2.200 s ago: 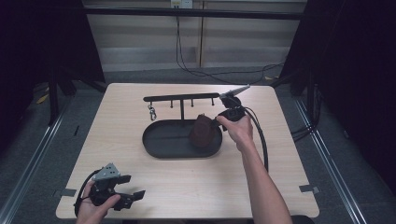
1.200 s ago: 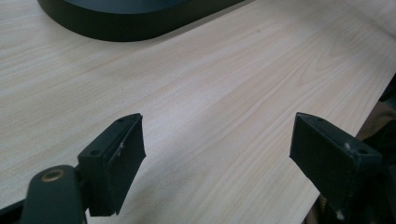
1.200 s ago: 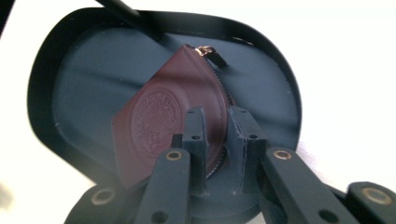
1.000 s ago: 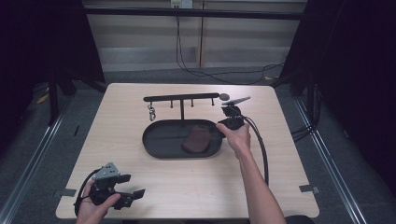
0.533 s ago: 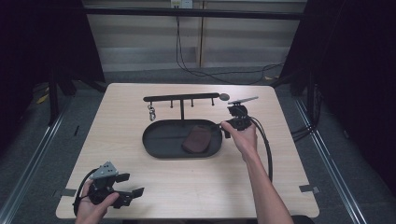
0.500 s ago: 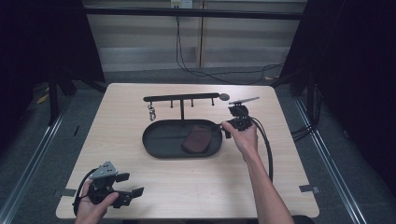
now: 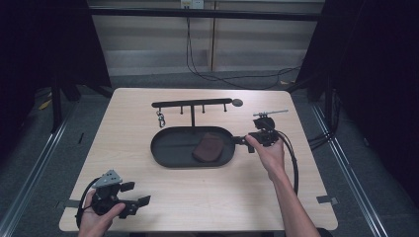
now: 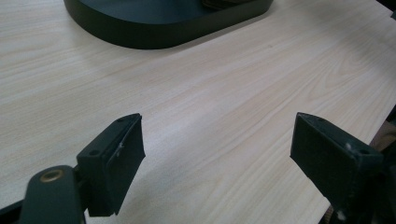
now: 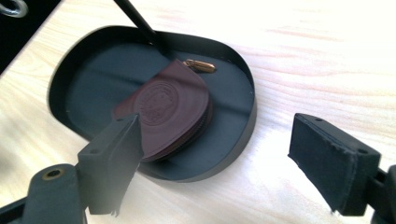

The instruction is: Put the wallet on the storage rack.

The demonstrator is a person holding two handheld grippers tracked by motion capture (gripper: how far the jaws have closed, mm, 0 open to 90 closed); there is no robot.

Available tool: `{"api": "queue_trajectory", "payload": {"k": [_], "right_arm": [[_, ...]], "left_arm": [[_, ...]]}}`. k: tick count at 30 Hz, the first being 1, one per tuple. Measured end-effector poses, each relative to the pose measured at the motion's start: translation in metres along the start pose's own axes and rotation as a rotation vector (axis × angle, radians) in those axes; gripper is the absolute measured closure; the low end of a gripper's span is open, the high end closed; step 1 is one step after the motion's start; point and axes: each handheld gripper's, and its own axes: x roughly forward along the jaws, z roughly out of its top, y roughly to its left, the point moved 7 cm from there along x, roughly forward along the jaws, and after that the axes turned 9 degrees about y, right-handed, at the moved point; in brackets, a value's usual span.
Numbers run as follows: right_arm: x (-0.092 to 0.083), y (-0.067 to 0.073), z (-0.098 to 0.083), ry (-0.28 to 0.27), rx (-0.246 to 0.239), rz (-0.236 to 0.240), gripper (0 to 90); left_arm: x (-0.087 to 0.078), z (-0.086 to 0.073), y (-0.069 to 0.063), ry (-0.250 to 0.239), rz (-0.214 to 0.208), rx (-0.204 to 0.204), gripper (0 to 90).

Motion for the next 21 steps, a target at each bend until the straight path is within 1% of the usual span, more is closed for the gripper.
{"api": "queue_trajectory", "payload": {"k": [4,7,9,10,12,14,16,19,21], "right_arm": [[-0.006,0.002,-0.006,-0.009,-0.026,-0.006,16.0],[-0.012,0.001,-0.014,-0.011,-0.031,-0.013,15.6],[-0.016,0.0,-0.018,-0.026,-0.032,-0.016,15.5],[-0.019,0.0,-0.02,-0.031,-0.031,-0.022,15.5],[-0.022,-0.003,-0.027,-0.031,-0.029,-0.02,15.5],[-0.025,-0.007,-0.033,-0.036,-0.017,-0.027,15.7],[-0.028,-0.012,-0.041,-0.036,-0.007,-0.034,16.0],[-0.032,-0.016,-0.052,-0.032,-0.002,-0.038,16.5],[-0.035,-0.018,-0.058,-0.04,0.0,-0.046,16.5]], "left_arm": [[-0.001,0.0,0.002,-0.004,0.01,-0.013,17.7],[-0.001,0.0,0.004,-0.004,0.012,-0.017,17.8],[-0.001,0.001,0.004,-0.007,0.012,-0.02,17.8],[-0.002,0.001,0.005,-0.005,0.012,-0.02,17.8],[-0.002,0.0,0.005,0.0,0.007,-0.015,17.7],[-0.002,0.0,0.005,0.001,0.013,-0.017,16.7],[-0.002,0.0,0.006,0.007,0.021,-0.009,16.6],[-0.001,0.0,0.005,0.009,0.016,-0.016,16.6],[-0.001,0.0,0.005,0.011,0.016,-0.012,16.6]]}}
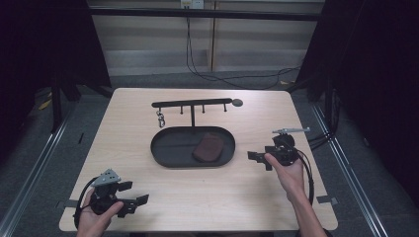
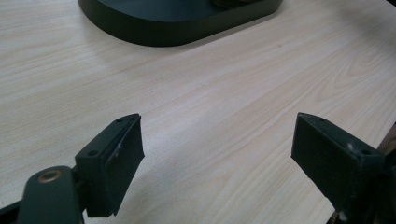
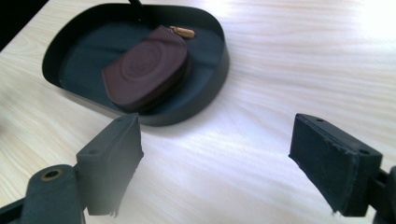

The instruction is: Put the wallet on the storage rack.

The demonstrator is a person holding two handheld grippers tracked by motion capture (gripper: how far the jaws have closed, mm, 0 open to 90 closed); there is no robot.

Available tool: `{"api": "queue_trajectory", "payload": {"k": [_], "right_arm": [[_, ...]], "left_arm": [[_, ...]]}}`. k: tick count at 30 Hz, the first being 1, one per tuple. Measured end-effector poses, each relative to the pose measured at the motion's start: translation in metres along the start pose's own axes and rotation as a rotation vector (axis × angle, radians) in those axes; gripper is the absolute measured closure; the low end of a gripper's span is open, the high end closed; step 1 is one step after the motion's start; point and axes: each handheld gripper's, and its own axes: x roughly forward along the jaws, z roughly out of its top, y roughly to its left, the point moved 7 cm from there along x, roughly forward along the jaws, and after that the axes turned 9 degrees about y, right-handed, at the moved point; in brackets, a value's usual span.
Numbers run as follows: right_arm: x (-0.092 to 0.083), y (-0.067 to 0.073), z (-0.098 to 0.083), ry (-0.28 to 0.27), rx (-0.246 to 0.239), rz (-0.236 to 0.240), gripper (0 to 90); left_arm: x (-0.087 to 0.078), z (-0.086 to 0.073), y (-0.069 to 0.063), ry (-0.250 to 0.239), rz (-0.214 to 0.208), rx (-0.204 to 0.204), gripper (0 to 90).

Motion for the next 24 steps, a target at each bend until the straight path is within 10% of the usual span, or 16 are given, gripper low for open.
{"api": "queue_trajectory", "payload": {"k": [24], "right_arm": [[-0.026,-0.028,-0.068,-0.083,0.069,-0.06,16.5]], "left_arm": [[-0.002,-0.001,0.002,-0.01,0.025,-0.015,17.8]]}}
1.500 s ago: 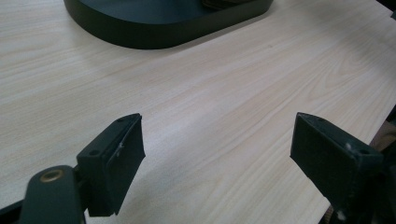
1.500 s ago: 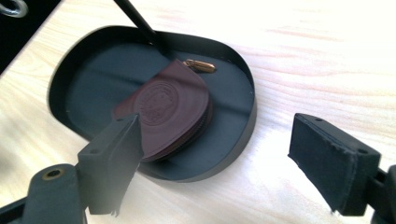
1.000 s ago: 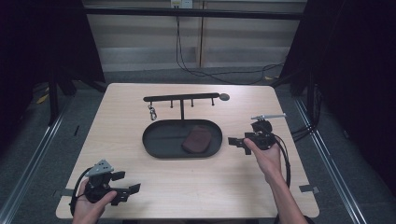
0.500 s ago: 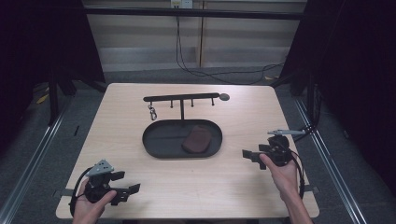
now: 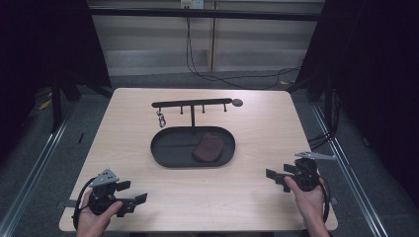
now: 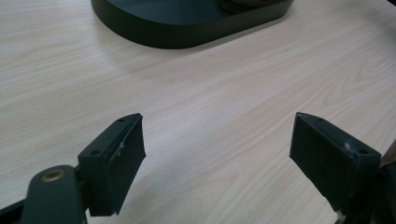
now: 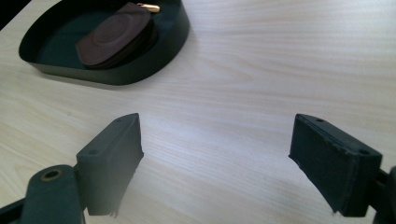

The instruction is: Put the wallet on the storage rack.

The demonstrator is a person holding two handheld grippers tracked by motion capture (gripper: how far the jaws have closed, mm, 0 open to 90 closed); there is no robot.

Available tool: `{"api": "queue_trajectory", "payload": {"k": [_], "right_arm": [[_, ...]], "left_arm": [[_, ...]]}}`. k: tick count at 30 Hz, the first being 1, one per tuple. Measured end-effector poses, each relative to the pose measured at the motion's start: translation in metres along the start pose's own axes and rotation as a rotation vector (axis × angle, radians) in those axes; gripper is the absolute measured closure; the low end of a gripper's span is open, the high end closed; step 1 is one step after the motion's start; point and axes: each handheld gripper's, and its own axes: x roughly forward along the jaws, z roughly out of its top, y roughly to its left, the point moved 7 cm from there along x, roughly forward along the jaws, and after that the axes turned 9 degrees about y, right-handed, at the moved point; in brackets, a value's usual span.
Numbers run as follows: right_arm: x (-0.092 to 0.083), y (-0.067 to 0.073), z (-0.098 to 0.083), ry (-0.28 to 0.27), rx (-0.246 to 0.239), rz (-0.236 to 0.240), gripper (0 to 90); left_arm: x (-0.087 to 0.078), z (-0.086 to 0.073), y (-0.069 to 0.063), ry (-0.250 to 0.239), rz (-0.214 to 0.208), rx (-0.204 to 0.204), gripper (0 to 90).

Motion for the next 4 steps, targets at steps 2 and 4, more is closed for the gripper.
{"api": "queue_trajectory", "payload": {"k": [2,4], "right_arm": [[0.0029,-0.0045,-0.0044,0.006,0.0,-0.017,16.5],[0.0058,-0.008,-0.0089,0.01,0.01,-0.022,16.5]], "left_arm": [[0.0006,0.0001,-0.0016,-0.001,-0.004,-0.001,17.8],[0.0004,0.0003,-0.0013,0.0,-0.005,0.001,17.8]]}}
